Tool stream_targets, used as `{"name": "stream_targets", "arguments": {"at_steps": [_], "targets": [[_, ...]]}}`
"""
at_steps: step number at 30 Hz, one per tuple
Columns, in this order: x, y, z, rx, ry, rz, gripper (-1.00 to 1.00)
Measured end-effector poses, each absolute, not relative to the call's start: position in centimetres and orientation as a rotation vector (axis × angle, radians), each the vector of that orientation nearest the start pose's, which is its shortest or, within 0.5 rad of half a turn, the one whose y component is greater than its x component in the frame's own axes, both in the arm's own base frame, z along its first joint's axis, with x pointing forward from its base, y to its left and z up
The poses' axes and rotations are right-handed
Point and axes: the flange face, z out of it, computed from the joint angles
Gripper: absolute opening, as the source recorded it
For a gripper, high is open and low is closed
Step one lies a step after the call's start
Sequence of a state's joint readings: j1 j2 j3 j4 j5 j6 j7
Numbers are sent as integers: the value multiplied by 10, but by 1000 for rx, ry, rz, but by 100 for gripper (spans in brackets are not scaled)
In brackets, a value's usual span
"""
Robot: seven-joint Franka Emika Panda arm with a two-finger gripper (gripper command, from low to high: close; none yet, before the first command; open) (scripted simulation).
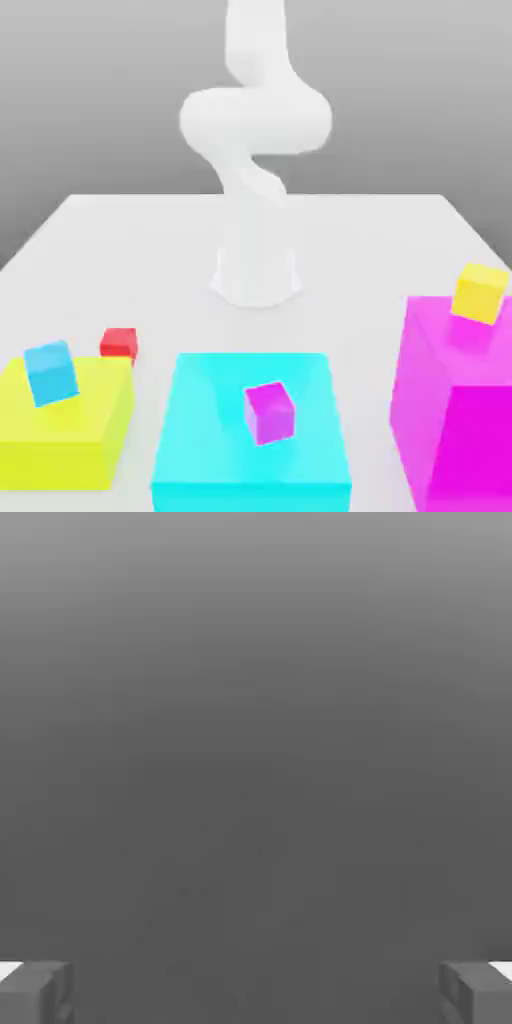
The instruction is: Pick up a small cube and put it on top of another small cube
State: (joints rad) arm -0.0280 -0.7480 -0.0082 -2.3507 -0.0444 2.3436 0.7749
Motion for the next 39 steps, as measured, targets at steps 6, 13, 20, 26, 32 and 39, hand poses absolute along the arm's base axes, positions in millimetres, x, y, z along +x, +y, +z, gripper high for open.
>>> {"name": "stream_targets", "arguments": {"at_steps": [6,13,20,26,32,39], "targets": [[403,-67,570,-2712,1112,-896,0],[399,-137,451,-2872,1173,-682,0],[352,-195,340,-2951,1214,-417,0],[288,-222,257,-2950,1226,-191,0],[223,-222,196,-2903,1217,-15,0],[226,-225,175,-2907,1217,-9,0]]}}
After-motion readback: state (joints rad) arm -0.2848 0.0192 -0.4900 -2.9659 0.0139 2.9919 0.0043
